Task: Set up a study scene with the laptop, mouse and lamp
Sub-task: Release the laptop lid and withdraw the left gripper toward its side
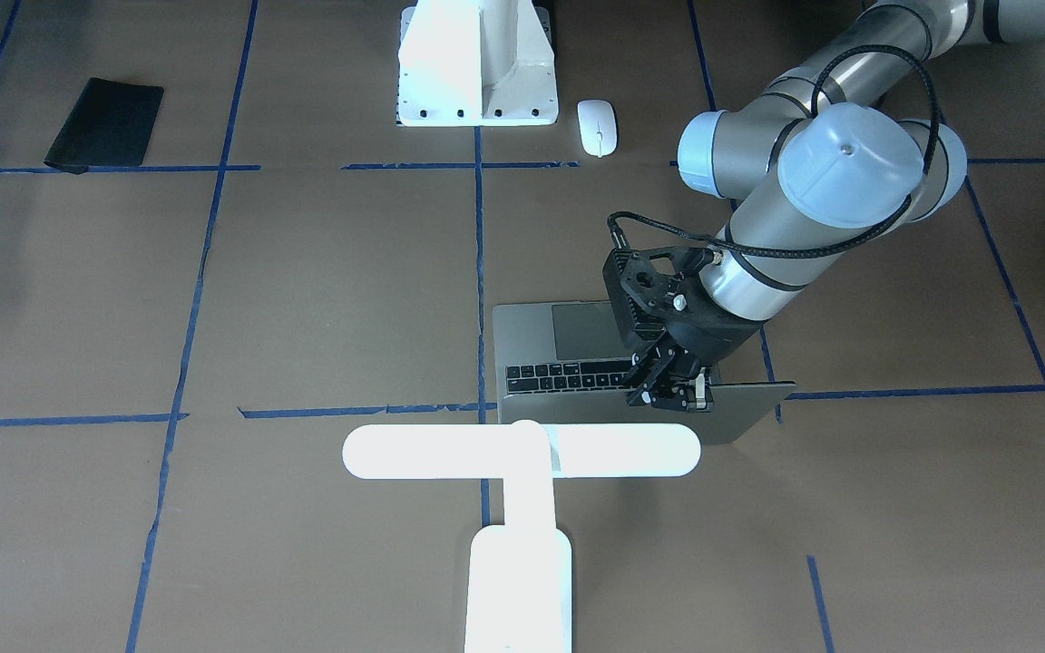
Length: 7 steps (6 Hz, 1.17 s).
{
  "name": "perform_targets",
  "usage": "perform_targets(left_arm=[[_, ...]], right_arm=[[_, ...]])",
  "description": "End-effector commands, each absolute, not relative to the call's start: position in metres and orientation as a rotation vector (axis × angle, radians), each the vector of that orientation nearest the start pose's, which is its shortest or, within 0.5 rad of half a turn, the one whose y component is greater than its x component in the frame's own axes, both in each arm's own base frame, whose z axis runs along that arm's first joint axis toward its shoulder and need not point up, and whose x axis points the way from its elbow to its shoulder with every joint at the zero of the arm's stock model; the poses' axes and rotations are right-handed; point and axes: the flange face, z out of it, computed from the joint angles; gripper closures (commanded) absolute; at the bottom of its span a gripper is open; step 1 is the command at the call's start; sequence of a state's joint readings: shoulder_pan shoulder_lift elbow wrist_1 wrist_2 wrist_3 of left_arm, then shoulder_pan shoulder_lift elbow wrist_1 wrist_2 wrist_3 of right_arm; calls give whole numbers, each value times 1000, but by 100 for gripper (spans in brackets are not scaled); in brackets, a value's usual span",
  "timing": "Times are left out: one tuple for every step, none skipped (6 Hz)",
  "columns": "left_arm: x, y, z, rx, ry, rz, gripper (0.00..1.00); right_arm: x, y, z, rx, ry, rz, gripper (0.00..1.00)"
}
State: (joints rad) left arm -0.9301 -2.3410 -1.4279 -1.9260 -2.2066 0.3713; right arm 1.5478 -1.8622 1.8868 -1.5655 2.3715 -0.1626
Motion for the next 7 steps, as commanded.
perform_targets(left_arm=[[350,-643,195,916,788,1169,4],[307,-647,209,903,850,1150,0],[281,-620,246,877,875,1142,0],[253,-591,282,791,871,1099,0],[235,-561,309,601,873,1033,0],[220,-537,320,365,874,887,0],[205,-514,348,228,872,746,0]], right_arm=[[53,-373,626,83,-798,-189,0],[53,-373,626,83,-798,-187,0],[53,-373,626,83,-798,-187,0],[53,-375,625,92,-797,-198,0],[52,-376,622,94,-800,-194,0],[49,-377,618,95,-804,-203,0],[40,-379,611,79,-816,-180,0]])
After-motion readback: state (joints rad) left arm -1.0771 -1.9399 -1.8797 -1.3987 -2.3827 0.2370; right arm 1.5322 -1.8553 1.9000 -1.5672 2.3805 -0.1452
